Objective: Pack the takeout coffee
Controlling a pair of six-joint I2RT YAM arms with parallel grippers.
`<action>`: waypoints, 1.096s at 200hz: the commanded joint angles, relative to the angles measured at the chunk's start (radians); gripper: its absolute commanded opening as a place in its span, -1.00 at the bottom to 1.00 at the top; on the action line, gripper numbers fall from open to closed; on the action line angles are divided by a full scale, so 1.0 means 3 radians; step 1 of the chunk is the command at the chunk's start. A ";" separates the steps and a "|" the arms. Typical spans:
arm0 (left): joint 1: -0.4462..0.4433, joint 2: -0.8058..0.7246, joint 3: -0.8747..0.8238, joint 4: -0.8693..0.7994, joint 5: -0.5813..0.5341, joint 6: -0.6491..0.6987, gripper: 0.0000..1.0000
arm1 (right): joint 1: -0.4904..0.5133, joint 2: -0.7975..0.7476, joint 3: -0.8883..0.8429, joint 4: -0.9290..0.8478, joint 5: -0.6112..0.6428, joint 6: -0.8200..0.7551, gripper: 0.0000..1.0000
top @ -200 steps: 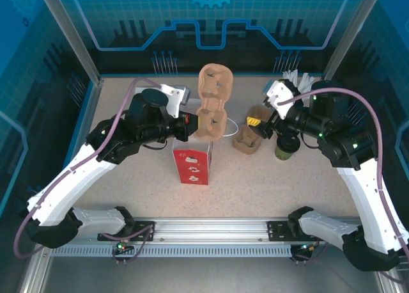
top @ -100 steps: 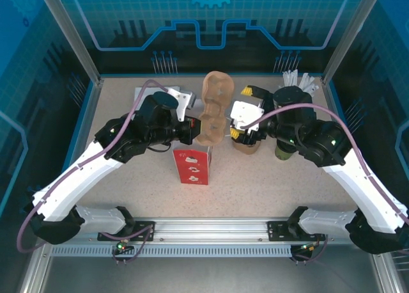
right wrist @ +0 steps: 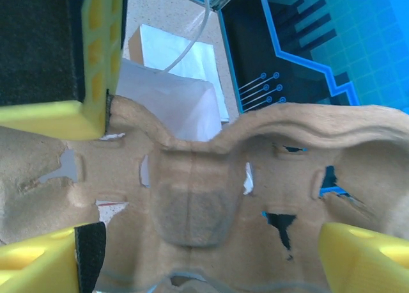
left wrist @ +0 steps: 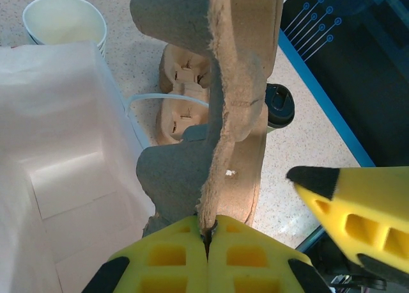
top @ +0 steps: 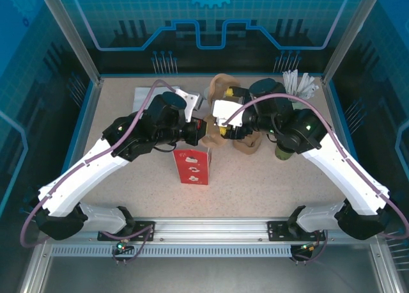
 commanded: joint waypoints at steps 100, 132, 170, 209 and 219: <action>-0.0088 0.0008 0.0209 0.0079 -0.0004 -0.0017 -1.00 | -0.0180 0.0136 -0.0046 0.0058 -0.0368 0.0235 0.32; -0.0091 0.0024 0.0228 0.0092 0.0021 -0.0022 -1.00 | -0.0198 0.0156 -0.0054 0.0082 -0.0337 0.0247 0.23; -0.0099 0.0039 0.0242 0.0092 0.0037 -0.0030 -1.00 | -0.0212 0.0160 -0.0054 0.0083 -0.0328 0.0258 0.07; -0.0101 0.0047 0.0248 0.0097 0.0037 -0.0034 -1.00 | -0.0244 0.0126 -0.0067 0.0074 -0.0337 0.0284 -0.07; -0.0102 0.0051 0.0251 0.0104 0.0040 -0.0033 -0.99 | -0.0248 0.0121 -0.0072 0.0069 -0.0337 0.0283 -0.08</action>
